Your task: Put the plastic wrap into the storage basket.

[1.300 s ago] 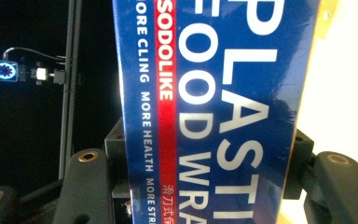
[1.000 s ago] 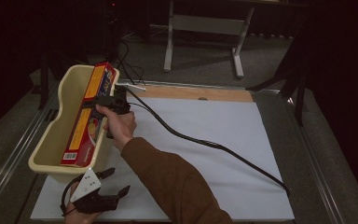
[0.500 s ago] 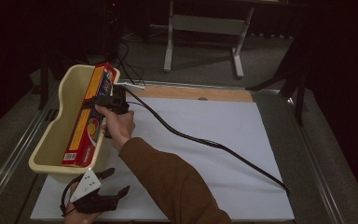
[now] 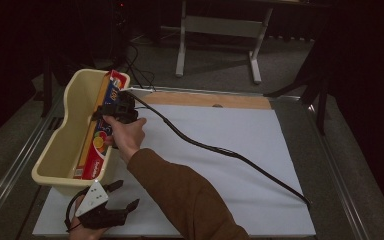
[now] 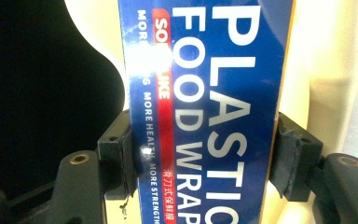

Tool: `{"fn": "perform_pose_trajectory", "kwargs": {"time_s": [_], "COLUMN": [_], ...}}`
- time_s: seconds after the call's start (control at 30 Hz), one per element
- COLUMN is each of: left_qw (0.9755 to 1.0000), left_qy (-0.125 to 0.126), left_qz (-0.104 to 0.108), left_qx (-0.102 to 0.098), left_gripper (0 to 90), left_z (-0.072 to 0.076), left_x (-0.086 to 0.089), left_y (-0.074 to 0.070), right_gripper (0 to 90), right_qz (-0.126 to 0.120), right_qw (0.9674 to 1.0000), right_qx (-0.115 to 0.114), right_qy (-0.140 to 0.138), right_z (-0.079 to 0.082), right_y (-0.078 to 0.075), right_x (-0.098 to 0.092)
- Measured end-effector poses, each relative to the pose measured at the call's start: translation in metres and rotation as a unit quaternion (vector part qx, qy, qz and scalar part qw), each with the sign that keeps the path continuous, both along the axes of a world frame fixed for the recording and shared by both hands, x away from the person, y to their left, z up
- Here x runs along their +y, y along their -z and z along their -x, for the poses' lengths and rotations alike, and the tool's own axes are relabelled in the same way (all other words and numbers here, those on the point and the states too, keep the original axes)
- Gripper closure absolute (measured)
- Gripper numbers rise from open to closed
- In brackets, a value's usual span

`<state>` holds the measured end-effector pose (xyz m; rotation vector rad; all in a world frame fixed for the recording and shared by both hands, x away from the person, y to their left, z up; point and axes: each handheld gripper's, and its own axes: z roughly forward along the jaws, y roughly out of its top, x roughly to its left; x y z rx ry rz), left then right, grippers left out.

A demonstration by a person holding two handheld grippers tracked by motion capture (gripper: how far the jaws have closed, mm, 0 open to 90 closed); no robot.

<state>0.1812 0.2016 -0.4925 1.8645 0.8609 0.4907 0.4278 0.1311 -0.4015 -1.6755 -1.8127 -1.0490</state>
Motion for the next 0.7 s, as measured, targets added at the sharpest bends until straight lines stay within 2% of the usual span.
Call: {"fn": "perform_pose_trajectory", "kwargs": {"time_s": [0.13,0.2,0.5,0.6,0.7], "left_qw": [1.0,1.0,1.0,1.0,1.0], "left_qy": [0.002,0.002,0.001,-0.004,-0.008], "left_qz": [-0.002,-0.002,-0.001,-0.001,0.003], "left_qx": [0.0,0.0,0.0,-0.001,0.003], "left_gripper": [22.6,22.4,22.9,20.8,21.1], "left_z": [0.0,0.0,0.001,0.0,-0.001], "left_x": [0.0,-0.001,-0.001,0.001,0.002], "left_y": [0.0,0.0,0.0,0.0,0.0], "right_gripper": [33.1,31.7,28.6,28.6,28.7], "right_qz": [0.006,0.005,0.006,-0.014,-0.021], "right_qw": [1.0,1.0,0.9999,0.9999,0.9997], "right_qx": [-0.003,0.005,0.009,0.003,-0.007], "right_qy": [0.0,0.002,-0.004,-0.005,-0.008], "right_z": [0.001,0.0,-0.002,-0.001,-0.001], "right_y": [0.0,0.0,-0.002,-0.007,-0.013], "right_x": [0.001,0.001,0.0,-0.003,-0.005]}}
